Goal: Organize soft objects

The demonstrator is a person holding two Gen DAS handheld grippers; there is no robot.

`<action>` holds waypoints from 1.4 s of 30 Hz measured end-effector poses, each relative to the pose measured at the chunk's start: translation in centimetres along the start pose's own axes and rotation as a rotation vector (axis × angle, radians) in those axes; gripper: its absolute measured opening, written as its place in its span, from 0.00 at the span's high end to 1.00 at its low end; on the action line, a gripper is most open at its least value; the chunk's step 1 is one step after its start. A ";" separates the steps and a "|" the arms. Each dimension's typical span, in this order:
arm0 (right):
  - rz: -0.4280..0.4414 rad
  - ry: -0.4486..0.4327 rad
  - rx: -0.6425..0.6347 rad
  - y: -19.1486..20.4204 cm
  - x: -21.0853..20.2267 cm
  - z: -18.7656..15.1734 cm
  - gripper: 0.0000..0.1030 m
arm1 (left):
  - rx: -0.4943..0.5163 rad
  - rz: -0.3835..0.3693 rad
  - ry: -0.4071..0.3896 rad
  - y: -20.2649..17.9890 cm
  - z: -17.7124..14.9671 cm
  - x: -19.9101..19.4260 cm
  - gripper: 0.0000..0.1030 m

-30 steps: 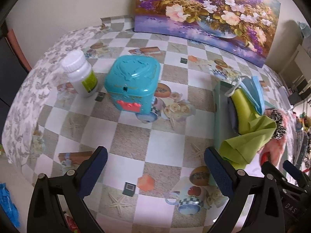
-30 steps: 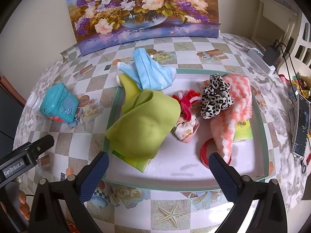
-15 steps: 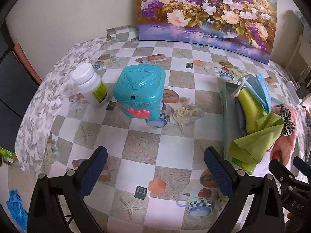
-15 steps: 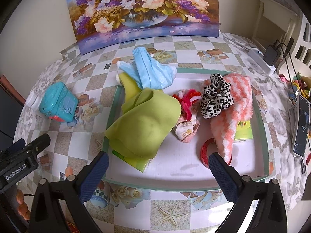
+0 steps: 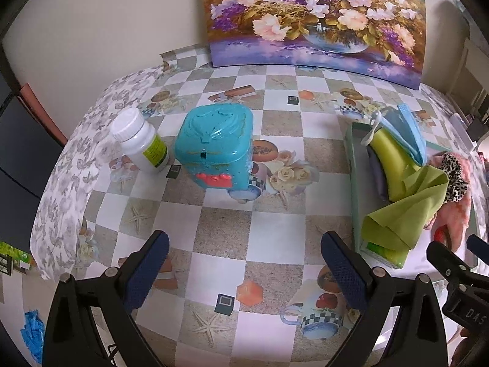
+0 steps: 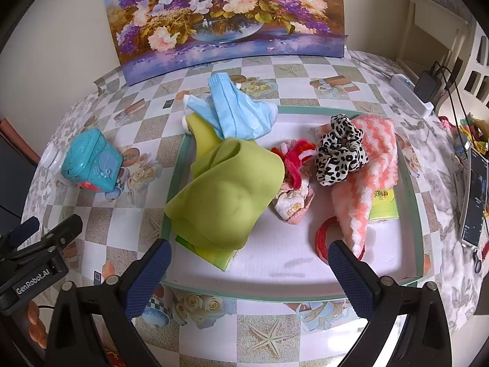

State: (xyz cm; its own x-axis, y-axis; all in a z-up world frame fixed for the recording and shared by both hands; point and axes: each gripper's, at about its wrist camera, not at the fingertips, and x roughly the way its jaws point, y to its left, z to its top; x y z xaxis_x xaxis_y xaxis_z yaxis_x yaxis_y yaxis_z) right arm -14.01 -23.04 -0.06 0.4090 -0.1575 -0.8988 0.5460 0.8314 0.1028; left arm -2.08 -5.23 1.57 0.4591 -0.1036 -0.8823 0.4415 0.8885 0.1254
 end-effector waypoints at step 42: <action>-0.007 0.015 0.006 -0.1 0.4 -0.1 0.00 | -0.018 0.023 0.043 0.6 -0.3 0.9 0.03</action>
